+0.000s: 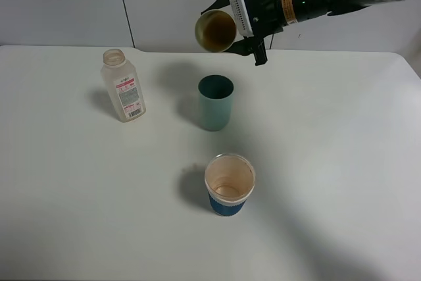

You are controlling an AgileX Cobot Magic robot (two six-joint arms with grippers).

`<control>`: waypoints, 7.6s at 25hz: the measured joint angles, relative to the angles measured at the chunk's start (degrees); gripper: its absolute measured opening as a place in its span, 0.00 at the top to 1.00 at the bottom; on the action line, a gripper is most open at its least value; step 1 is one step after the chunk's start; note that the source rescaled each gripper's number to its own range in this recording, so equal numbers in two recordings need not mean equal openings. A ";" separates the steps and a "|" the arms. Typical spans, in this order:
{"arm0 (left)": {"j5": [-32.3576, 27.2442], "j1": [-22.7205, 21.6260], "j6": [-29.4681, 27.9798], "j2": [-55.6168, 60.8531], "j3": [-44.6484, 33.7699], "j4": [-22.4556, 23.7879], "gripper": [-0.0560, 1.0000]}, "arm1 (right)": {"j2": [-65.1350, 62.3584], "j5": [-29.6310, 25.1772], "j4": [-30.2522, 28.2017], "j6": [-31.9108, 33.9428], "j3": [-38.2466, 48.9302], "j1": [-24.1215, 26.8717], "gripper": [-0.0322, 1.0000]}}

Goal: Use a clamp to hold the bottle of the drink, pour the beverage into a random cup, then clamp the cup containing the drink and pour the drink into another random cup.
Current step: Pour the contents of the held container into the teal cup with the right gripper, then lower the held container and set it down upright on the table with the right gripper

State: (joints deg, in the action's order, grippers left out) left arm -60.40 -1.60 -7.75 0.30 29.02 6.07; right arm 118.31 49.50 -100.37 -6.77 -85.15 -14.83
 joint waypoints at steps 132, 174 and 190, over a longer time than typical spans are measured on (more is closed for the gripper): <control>0.00 0.00 0.00 0.00 0.00 0.00 0.00 | 0.41 -13.81 18.72 66.92 0.00 -4.31 0.94; 0.00 0.00 0.00 0.00 0.00 0.00 0.00 | 16.49 -10.92 54.39 24.19 5.08 1.07 0.95; 0.00 0.00 0.00 0.00 0.00 0.00 0.00 | 16.55 -10.88 54.34 31.53 5.08 1.07 0.95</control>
State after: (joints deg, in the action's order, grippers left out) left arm -60.40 -1.60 -7.75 0.30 29.02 6.07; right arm 134.87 38.62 -46.03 24.76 -80.07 -13.75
